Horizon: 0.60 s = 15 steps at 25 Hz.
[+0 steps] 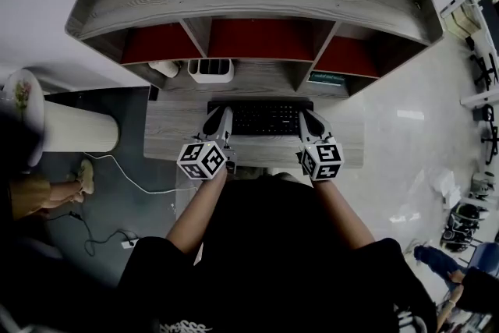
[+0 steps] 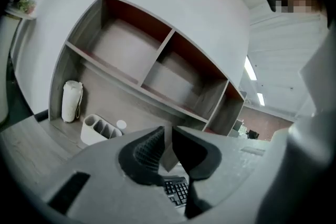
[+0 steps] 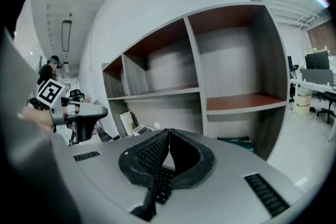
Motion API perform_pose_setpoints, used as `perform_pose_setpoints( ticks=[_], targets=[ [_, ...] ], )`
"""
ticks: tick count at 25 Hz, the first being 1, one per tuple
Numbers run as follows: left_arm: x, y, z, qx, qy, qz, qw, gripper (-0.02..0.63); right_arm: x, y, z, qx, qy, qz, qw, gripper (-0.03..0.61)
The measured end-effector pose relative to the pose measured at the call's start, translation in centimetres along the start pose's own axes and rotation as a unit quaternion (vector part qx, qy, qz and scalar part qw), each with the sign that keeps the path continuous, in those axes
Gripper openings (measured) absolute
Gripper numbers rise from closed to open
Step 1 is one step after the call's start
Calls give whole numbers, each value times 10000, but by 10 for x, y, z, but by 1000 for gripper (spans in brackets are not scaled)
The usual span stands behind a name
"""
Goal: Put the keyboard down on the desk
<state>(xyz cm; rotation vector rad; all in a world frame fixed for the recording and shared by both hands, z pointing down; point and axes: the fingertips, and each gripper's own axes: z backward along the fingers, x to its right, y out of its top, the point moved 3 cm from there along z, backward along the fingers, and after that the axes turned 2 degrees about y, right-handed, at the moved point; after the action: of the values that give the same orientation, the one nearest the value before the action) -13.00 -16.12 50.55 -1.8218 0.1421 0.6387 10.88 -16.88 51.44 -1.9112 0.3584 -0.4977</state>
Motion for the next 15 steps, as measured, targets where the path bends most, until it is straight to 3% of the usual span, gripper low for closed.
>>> perform_pose_setpoints(
  ticks=[5,15],
  targets=[
    [9,8,-1,-3,-161,-264,9995,17,-1,16,5,208,-24,59,9998,14],
    [0,-5,6,-265,-22,-372,9990,17,0,21,8,247,-64,132,9996,12]
  ],
)
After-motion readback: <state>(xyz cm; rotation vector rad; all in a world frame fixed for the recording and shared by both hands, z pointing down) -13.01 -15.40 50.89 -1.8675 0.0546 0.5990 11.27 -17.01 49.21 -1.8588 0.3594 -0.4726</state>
